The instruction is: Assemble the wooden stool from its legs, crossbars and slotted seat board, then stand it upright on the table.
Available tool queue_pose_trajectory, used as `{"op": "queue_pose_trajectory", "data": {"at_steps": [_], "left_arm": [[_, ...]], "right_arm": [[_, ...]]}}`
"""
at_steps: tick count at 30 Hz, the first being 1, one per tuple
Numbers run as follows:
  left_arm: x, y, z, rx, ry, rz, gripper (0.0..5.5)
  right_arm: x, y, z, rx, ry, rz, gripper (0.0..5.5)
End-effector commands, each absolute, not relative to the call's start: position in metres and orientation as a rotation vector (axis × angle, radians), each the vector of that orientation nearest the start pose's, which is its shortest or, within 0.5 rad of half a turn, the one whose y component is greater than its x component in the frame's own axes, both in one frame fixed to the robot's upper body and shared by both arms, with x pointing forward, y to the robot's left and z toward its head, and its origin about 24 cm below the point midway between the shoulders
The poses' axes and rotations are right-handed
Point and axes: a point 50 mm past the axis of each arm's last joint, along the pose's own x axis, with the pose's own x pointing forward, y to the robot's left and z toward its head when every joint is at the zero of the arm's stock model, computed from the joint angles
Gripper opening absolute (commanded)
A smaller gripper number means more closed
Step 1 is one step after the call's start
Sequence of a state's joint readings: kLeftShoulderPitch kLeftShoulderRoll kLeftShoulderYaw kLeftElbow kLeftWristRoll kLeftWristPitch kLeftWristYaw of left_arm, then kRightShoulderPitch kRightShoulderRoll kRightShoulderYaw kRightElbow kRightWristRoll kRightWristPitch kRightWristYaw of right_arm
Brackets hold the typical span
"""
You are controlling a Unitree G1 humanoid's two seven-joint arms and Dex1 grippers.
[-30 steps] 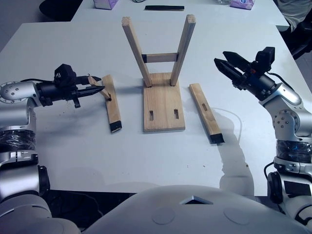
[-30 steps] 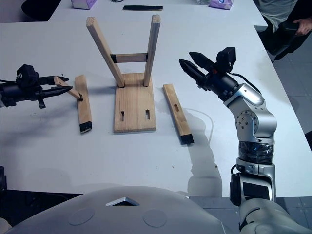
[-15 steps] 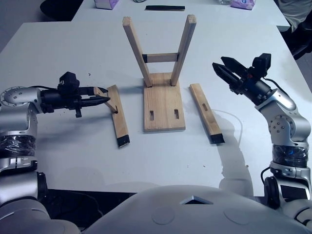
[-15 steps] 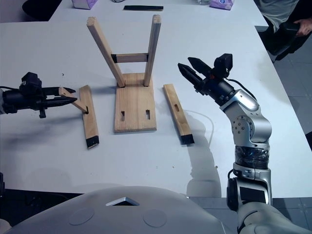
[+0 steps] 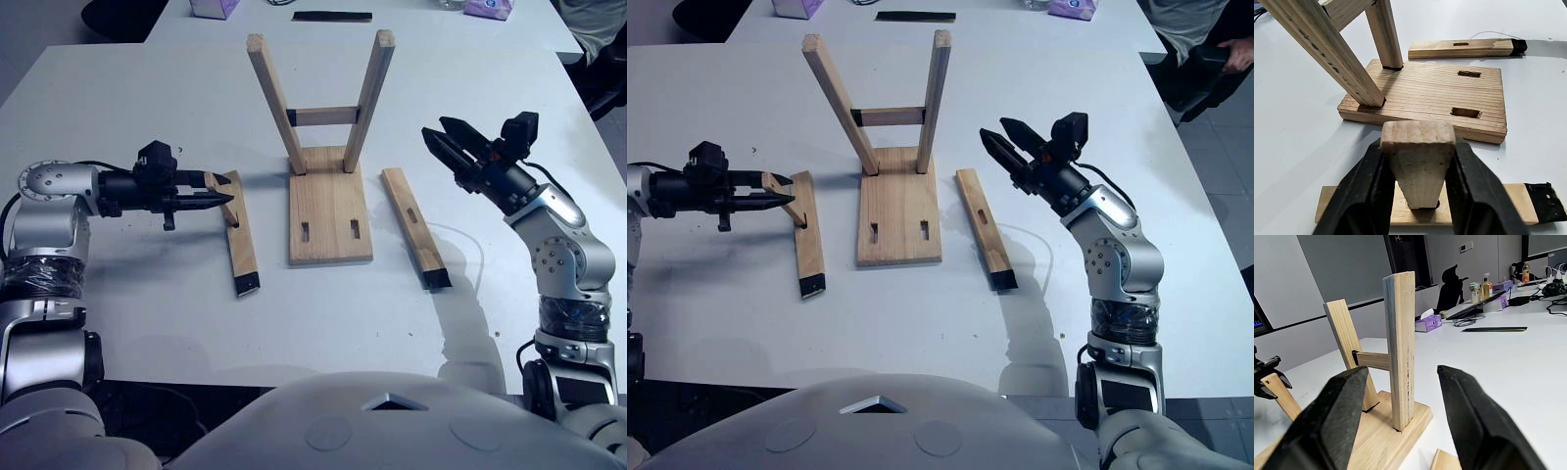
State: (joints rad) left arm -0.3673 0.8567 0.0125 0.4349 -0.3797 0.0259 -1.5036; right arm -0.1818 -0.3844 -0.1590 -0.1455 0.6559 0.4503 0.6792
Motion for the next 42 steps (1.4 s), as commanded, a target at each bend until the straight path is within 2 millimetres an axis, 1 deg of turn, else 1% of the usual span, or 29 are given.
{"op": "queue_pose_trajectory", "data": {"at_steps": [1,3,6,8,10,11,15,18,21,22,23,25,26,29,31,32,33,34,36,38,42], "left_arm": [[0.266,0.291,0.099,0.315,0.425,-1.193,1.31],[0.271,0.289,0.103,0.314,0.406,-1.196,1.31],[0.275,0.288,0.103,0.314,0.403,-1.188,1.30],[0.283,0.287,0.107,0.306,0.385,-1.124,1.30],[0.287,0.289,0.116,0.281,0.361,-1.064,1.30],[0.285,0.292,0.121,0.271,0.350,-1.044,1.67],[0.265,0.298,0.132,0.287,0.327,-0.979,2.34],[0.243,0.304,0.135,0.284,0.358,-0.937,2.37],[0.226,0.310,0.138,0.245,0.382,-0.883,2.37],[0.218,0.316,0.137,0.228,0.382,-0.823,2.37],[0.215,0.326,0.139,0.212,0.351,-0.720,2.37],[0.215,0.342,0.146,0.118,0.236,-0.477,2.37],[0.216,0.342,0.150,0.071,0.181,-0.416,2.37],[0.221,0.326,0.160,-0.043,0.041,-0.295,2.37],[0.234,0.305,0.173,-0.133,-0.085,-0.172,2.37],[0.242,0.290,0.181,-0.197,-0.152,-0.097,2.37],[0.248,0.270,0.188,-0.262,-0.211,-0.059,2.37],[0.249,0.251,0.194,-0.286,-0.248,-0.055,2.37],[0.244,0.225,0.198,-0.315,-0.279,-0.028,2.37],[0.238,0.217,0.195,-0.345,-0.270,0.030,2.37],[0.240,0.207,0.186,-0.348,-0.211,0.069,2.37]], "right_arm": [[0.272,-0.189,0.121,0.281,-0.025,0.735,2.62],[0.273,-0.188,0.121,0.286,-0.030,0.730,2.62],[0.275,-0.186,0.121,0.293,-0.038,0.734,2.62],[0.275,-0.185,0.121,0.294,-0.039,0.731,2.62],[0.274,-0.188,0.120,0.296,-0.039,0.720,2.62],[0.273,-0.189,0.119,0.305,-0.037,0.707,2.62],[0.270,-0.190,0.113,0.329,-0.031,0.675,2.62],[0.269,-0.190,0.109,0.344,-0.023,0.663,2.62],[0.261,-0.194,0.106,0.343,-0.022,0.629,2.62],[0.261,-0.195,0.106,0.345,-0.023,0.623,2.62],[0.259,-0.196,0.106,0.348,-0.026,0.611,2.62],[0.256,-0.199,0.105,0.352,-0.025,0.595,2.62],[0.254,-0.200,0.104,0.352,-0.021,0.587,2.62],[0.253,-0.200,0.105,0.350,-0.013,0.594,2.62],[0.253,-0.202,0.106,0.346,-0.008,0.594,2.62],[0.254,-0.202,0.107,0.344,-0.005,0.594,2.62],[0.255,-0.202,0.108,0.343,-0.002,0.595,2.62],[0.257,-0.202,0.108,0.342,0.001,0.600,2.62],[0.257,-0.202,0.109,0.337,0.007,0.606,2.62],[0.258,-0.202,0.110,0.336,0.009,0.611,2.62],[0.258,-0.198,0.110,0.341,0.009,0.613,2.62]]}}
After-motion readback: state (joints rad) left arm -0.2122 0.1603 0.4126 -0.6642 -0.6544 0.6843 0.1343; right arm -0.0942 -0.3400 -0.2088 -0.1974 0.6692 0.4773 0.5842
